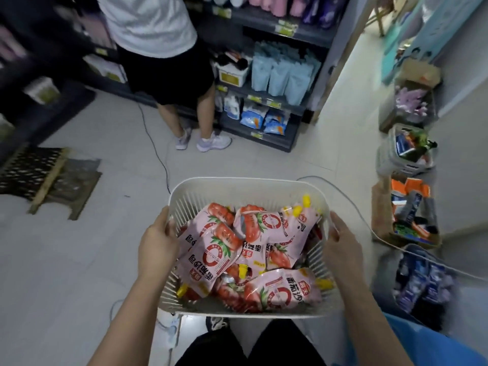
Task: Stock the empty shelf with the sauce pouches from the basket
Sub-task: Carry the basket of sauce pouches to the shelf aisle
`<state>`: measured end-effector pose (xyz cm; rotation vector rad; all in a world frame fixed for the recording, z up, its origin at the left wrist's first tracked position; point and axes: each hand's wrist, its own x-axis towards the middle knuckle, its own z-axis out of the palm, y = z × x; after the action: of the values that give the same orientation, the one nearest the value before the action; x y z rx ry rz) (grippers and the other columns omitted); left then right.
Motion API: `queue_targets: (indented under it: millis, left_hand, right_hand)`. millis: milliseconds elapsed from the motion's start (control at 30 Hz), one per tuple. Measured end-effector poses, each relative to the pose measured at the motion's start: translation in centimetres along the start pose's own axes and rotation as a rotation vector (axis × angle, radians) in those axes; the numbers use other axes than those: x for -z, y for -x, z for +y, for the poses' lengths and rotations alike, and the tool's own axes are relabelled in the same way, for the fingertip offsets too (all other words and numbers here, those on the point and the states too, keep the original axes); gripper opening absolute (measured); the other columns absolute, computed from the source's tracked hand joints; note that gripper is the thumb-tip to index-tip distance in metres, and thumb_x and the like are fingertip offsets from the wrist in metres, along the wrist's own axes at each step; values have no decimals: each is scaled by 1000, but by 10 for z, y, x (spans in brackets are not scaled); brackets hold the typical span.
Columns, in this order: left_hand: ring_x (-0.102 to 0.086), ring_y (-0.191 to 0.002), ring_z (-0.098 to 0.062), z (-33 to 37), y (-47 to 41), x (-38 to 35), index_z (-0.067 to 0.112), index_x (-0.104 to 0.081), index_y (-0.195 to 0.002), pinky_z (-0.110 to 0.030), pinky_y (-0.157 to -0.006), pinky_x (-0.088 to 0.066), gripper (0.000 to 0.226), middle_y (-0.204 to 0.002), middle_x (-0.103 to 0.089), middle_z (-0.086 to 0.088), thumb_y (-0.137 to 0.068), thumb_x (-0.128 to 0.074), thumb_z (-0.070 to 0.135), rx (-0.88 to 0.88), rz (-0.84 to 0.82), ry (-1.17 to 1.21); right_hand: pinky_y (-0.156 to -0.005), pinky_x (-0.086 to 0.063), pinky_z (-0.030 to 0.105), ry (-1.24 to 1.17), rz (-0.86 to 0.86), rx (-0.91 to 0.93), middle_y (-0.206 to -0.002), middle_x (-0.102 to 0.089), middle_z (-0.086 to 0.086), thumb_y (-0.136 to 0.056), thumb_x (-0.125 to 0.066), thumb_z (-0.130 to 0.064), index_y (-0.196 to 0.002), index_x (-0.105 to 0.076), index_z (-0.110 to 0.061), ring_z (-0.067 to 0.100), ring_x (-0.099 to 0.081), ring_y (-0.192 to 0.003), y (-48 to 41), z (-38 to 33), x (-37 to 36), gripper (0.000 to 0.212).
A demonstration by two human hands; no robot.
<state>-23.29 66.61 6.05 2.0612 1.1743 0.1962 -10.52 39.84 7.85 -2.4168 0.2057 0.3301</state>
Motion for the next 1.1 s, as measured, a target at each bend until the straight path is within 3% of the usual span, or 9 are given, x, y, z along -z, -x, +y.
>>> queue_targets:
  millis: [100,233,333,467,633,833,1000,1100]
  left_hand:
    - [-57,-112,-33,-18,-20,29,18,-40,-143,-37,-84,-43,43,-131,-58,-14,-100,-40,23,74,89,7]
    - [-54,-119,-31,-46,-43,60,22,-39,-143,-39,-89,-44,43,-137,-54,-11,-101,-38,27,220,187,52]
    - [-52,-123,-32,-68,-58,76,27,-41,-142,-45,-94,-45,42,-136,-56,-10,-100,-38,30,330,260,84]
    - [-52,-123,-33,-87,-71,94,24,-42,-141,-45,-96,-45,42,-135,-56,-12,-100,-38,28,458,384,153]
    - [-48,-128,-29,-104,-75,113,17,-44,-141,-40,-104,-38,43,-140,-52,-9,-99,-42,26,591,588,272]
    - [-49,-128,-29,-128,-77,147,18,-44,-140,-40,-103,-38,43,-140,-52,-8,-99,-42,27,730,758,336]
    - [-49,-127,-30,-163,-81,183,18,-46,-139,-40,-103,-37,42,-139,-52,-9,-99,-41,27,838,854,356]
    - [-49,-128,-30,-194,-85,206,18,-46,-139,-41,-104,-37,41,-140,-52,-9,-99,-41,26,887,900,386]
  right_hand:
    - [-97,-39,36,32,-72,64,-133,-57,12,-100,-36,-18,-143,-40,-26,32,-52,-120,-10,-44,-29,44]
    - [-82,-41,36,92,-190,283,-115,-64,17,-92,-44,-11,-135,-49,-21,37,-58,-108,-13,-114,-61,44]
    - [-89,-43,40,69,-261,441,-120,-63,20,-88,-37,-22,-133,-52,-13,39,-57,-108,-18,-159,-87,48]
    - [-100,-38,38,145,-383,514,-135,-56,14,-94,-43,-3,-140,-44,-15,35,-52,-121,-43,-211,-133,48]
    - [-82,-43,35,233,-481,733,-121,-64,15,-93,-42,-4,-139,-47,-23,37,-58,-106,-56,-278,-191,50]
    - [-76,-44,37,252,-606,918,-112,-66,17,-94,-40,-7,-135,-50,-23,36,-60,-97,-31,-349,-243,45]
    - [-74,-38,30,311,-688,981,-119,-64,15,-94,-41,-6,-138,-47,-24,32,-60,-99,7,-397,-296,48]
    - [-73,-40,32,331,-738,1046,-114,-66,16,-94,-42,-7,-134,-51,-23,33,-60,-96,41,-425,-334,44]
